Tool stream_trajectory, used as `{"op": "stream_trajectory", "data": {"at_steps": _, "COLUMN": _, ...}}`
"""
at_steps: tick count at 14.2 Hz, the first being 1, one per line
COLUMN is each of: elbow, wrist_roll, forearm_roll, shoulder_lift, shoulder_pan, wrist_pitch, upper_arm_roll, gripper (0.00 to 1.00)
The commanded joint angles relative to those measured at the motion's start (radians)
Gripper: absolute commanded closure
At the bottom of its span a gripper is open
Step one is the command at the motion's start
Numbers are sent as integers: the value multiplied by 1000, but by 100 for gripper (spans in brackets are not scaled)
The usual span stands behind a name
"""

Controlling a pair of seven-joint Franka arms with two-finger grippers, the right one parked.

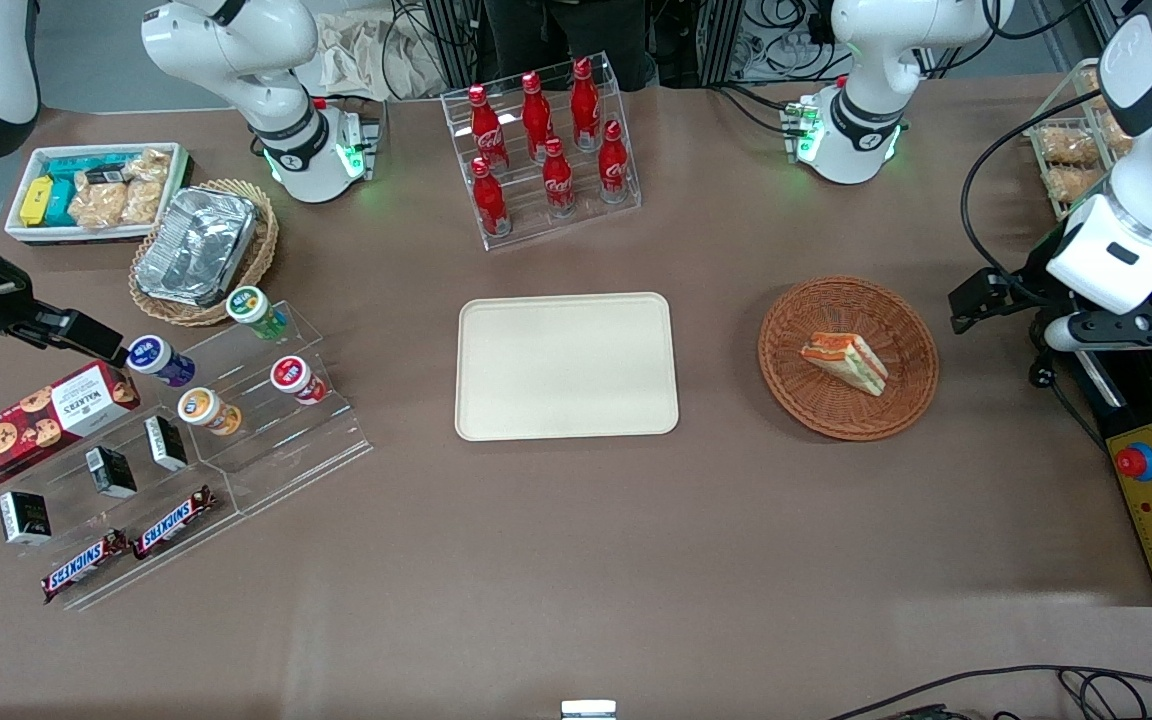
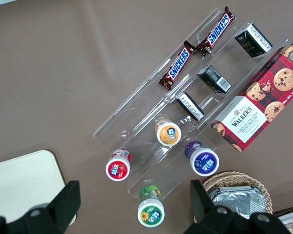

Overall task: Place sandwich from basket to tray
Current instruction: 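Move the left gripper toward the wicker basket with the sandwich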

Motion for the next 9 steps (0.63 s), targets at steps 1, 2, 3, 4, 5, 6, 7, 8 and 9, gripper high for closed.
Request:
{"op": "stream_trajectory", "data": {"at_steps": 1, "elbow": 7, "wrist_roll": 0, "forearm_roll": -14, "shoulder_lift": -2, "shoulder_pan": 6, "wrist_pitch": -4, "upper_arm_roll": -4, "gripper": 0}}
{"op": "stream_trajectory", "data": {"at_steps": 2, "elbow": 7, "wrist_roll": 0, "forearm_roll": -14, "shoulder_lift": 0, "shoulder_pan": 6, "wrist_pitch": -4, "upper_arm_roll": -4, "gripper": 0}}
{"op": "stream_trajectory", "data": {"at_steps": 3, "elbow": 7, "wrist_roll": -3, "forearm_roll": -15, "shoulder_lift": 0, "shoulder_pan": 6, "wrist_pitch": -4, "upper_arm_roll": -4, "gripper": 0}}
{"op": "stream_trajectory", "data": {"at_steps": 4, "elbow": 7, "wrist_roll": -12, "forearm_roll": -21, "shoulder_lift": 3, "shoulder_pan": 2, "wrist_pitch": -4, "upper_arm_roll": -4, "gripper": 0}}
{"op": "stream_trajectory", "data": {"at_steps": 5, "elbow": 1, "wrist_roll": -15, "forearm_roll": -26, "shoulder_lift": 0, "shoulder_pan": 7, "wrist_pitch": -2, "upper_arm_roll": -3, "gripper": 0}}
{"op": "stream_trajectory", "data": {"at_steps": 6, "elbow": -2, "wrist_roll": -15, "forearm_roll": -26, "shoulder_lift": -3, "shoulder_pan": 7, "wrist_pitch": -12, "upper_arm_roll": -3, "gripper": 0}}
{"op": "stream_trajectory", "data": {"at_steps": 7, "elbow": -4, "wrist_roll": -38, "forearm_roll": -27, "shoulder_lift": 0, "shoulder_pan": 4, "wrist_pitch": -13, "upper_arm_roll": -3, "gripper": 0}}
{"op": "stream_trajectory", "data": {"at_steps": 8, "elbow": -4, "wrist_roll": -116, "forearm_roll": -27, "shoulder_lift": 0, "shoulder_pan": -1, "wrist_pitch": -12, "upper_arm_roll": -4, "gripper": 0}}
{"op": "stream_trajectory", "data": {"at_steps": 9, "elbow": -4, "wrist_roll": -188, "forearm_roll": -33, "shoulder_lift": -5, "shoulder_pan": 4, "wrist_pitch": -9, "upper_arm_roll": -4, "gripper": 0}}
